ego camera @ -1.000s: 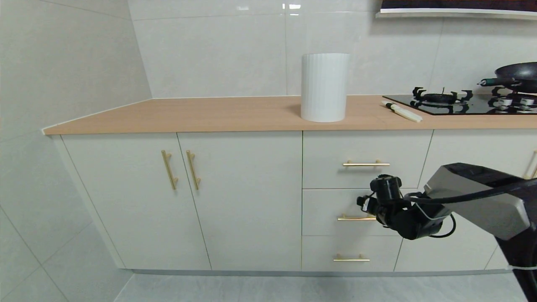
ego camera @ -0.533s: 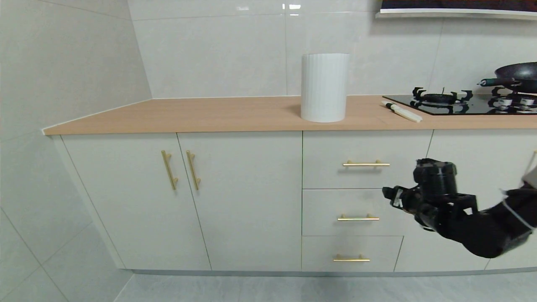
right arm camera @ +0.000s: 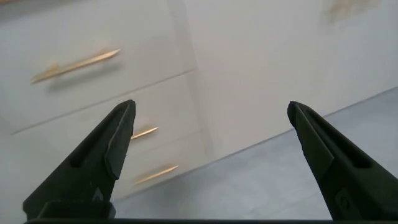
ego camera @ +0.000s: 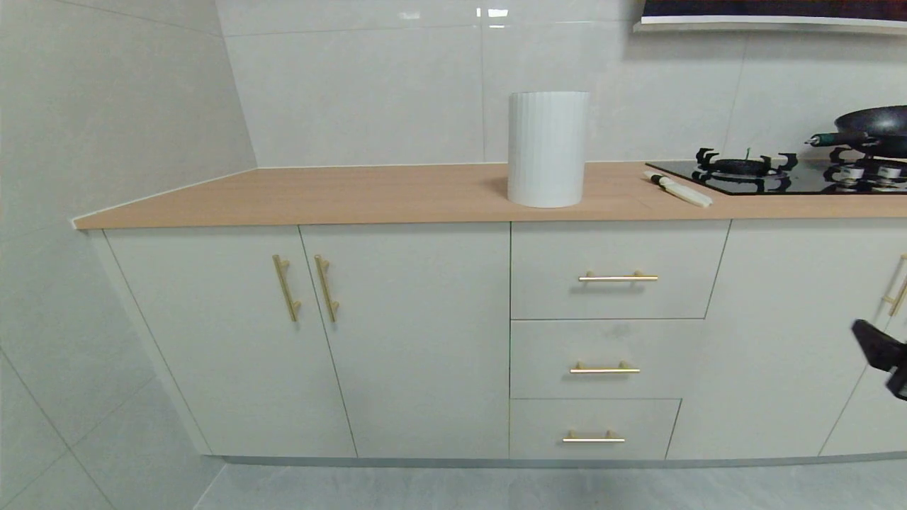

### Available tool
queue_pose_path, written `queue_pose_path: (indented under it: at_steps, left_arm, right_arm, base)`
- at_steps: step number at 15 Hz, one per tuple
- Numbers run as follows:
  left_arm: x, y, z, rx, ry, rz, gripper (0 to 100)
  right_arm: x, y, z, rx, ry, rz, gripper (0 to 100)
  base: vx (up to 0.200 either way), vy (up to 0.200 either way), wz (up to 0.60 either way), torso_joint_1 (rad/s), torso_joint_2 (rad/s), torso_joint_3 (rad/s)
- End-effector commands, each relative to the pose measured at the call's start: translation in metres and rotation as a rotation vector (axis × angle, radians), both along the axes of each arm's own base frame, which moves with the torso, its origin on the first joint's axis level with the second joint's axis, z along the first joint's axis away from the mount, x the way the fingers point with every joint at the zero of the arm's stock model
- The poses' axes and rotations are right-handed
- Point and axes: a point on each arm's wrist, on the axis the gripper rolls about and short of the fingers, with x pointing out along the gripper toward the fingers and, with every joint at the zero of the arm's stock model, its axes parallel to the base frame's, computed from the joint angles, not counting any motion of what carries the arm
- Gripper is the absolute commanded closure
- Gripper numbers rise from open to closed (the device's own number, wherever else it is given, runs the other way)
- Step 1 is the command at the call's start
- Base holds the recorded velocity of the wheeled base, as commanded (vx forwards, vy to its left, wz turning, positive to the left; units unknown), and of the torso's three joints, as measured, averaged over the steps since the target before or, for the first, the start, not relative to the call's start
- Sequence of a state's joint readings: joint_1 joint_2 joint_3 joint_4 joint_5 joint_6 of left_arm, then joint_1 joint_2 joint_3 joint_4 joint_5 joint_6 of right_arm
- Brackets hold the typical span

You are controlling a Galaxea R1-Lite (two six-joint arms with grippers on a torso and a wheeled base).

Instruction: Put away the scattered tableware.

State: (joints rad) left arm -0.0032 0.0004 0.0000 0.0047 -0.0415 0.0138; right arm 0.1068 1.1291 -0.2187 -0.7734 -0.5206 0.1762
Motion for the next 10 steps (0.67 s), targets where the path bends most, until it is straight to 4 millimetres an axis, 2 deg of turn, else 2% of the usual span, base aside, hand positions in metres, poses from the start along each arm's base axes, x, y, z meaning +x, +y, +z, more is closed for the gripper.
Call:
queue_pose_path:
  at_steps: [1, 3, 5, 7, 9, 10]
  left_arm:
    - [0.0, 0.0, 0.0, 0.0, -0.001, 0.0, 0]
    - [0.0, 0.0, 0.0, 0.0, -0.001, 0.0, 0]
    - [0.0, 0.0, 0.0, 0.0, -0.001, 0.0, 0]
    - [0.0, 0.0, 0.0, 0.0, -0.001, 0.0, 0]
    - [0.0, 0.0, 0.0, 0.0, -0.001, 0.0, 0]
    - [0.0, 0.0, 0.0, 0.002, -0.001, 0.0, 0]
  right_arm:
    - [-0.081, -0.016, -0.012, -0.08, -0.143, -0.105, 0]
    - [-0.11, -0.015, -0.022, -0.107, -0.161, -0.107, 0]
    - [-0.148, -0.013, -0.045, -0.155, -0.168, -0.092, 0]
    - [-0.168, -0.014, -0.062, -0.202, -0.168, -0.055, 0]
    - [-0.166, -0.013, -0.074, -0.197, -0.146, 0.009, 0]
    - [-0.162, -0.01, -0.084, -0.178, -0.126, 0.107, 0]
  base:
    - [0.0, 0.0, 0.0, 0.0, 0.0, 0.0]
    - [0.0, 0.0, 0.0, 0.0, 0.0, 0.0]
    - [0.0, 0.0, 0.0, 0.0, 0.0, 0.0]
    - [0.0, 0.0, 0.0, 0.0, 0.0, 0.0]
    - [0.0, 0.0, 0.0, 0.0, 0.0, 0.0]
    - [0.0, 0.0, 0.0, 0.0, 0.0, 0.0]
